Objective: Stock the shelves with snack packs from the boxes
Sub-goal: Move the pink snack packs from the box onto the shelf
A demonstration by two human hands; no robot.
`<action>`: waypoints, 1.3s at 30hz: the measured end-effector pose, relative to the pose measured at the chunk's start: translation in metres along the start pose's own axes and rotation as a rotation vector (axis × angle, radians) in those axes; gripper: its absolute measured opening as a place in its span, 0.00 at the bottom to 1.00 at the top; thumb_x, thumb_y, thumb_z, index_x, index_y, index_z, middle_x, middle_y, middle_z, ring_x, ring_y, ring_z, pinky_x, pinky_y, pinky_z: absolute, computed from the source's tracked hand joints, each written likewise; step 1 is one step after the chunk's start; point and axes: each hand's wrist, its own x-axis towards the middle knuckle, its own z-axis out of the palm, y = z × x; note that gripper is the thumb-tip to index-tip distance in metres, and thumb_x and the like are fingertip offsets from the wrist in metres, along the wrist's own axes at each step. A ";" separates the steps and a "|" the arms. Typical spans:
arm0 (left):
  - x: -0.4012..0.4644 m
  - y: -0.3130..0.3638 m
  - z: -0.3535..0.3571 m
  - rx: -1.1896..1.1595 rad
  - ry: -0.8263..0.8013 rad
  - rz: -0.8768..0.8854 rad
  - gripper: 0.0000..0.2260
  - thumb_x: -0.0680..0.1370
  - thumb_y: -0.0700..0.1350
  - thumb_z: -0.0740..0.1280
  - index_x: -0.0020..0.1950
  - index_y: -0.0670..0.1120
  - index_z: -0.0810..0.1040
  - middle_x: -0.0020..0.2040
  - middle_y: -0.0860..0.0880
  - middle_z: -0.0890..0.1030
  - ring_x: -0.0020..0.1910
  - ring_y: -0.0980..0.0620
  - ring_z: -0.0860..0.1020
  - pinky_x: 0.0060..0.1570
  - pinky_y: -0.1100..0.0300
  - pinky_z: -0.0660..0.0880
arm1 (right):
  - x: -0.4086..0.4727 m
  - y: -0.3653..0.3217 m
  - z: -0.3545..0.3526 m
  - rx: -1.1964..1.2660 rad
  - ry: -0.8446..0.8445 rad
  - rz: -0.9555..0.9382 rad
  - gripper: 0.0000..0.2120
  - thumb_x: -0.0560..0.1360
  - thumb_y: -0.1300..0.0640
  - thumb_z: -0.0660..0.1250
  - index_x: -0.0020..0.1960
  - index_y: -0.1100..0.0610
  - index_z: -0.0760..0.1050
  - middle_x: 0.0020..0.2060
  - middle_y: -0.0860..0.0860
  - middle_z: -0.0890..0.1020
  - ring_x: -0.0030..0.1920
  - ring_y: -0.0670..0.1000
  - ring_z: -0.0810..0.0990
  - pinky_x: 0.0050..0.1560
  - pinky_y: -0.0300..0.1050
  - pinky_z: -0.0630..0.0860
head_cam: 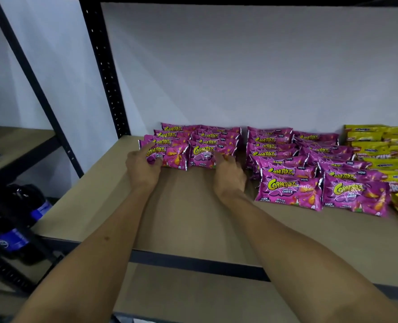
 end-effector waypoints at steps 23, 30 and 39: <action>-0.199 0.057 -0.070 0.321 0.071 0.480 0.13 0.80 0.48 0.60 0.59 0.47 0.80 0.62 0.47 0.79 0.65 0.45 0.74 0.63 0.46 0.66 | -0.158 0.035 -0.056 0.300 0.266 -0.527 0.12 0.73 0.59 0.64 0.54 0.56 0.81 0.54 0.53 0.83 0.56 0.57 0.81 0.58 0.50 0.74; -0.332 -0.015 -0.046 0.273 -0.212 0.282 0.27 0.77 0.43 0.63 0.75 0.45 0.62 0.76 0.38 0.59 0.74 0.38 0.62 0.65 0.46 0.68 | -0.267 0.095 0.009 0.470 0.140 -0.663 0.20 0.71 0.67 0.63 0.62 0.60 0.78 0.71 0.61 0.70 0.74 0.60 0.65 0.71 0.56 0.66; -0.536 -0.089 0.059 0.171 -0.775 -0.449 0.20 0.77 0.38 0.66 0.69 0.41 0.72 0.65 0.40 0.76 0.65 0.41 0.73 0.61 0.58 0.67 | -0.405 0.272 0.171 0.284 -0.905 -0.057 0.23 0.73 0.61 0.63 0.69 0.58 0.72 0.55 0.59 0.82 0.54 0.60 0.81 0.58 0.53 0.76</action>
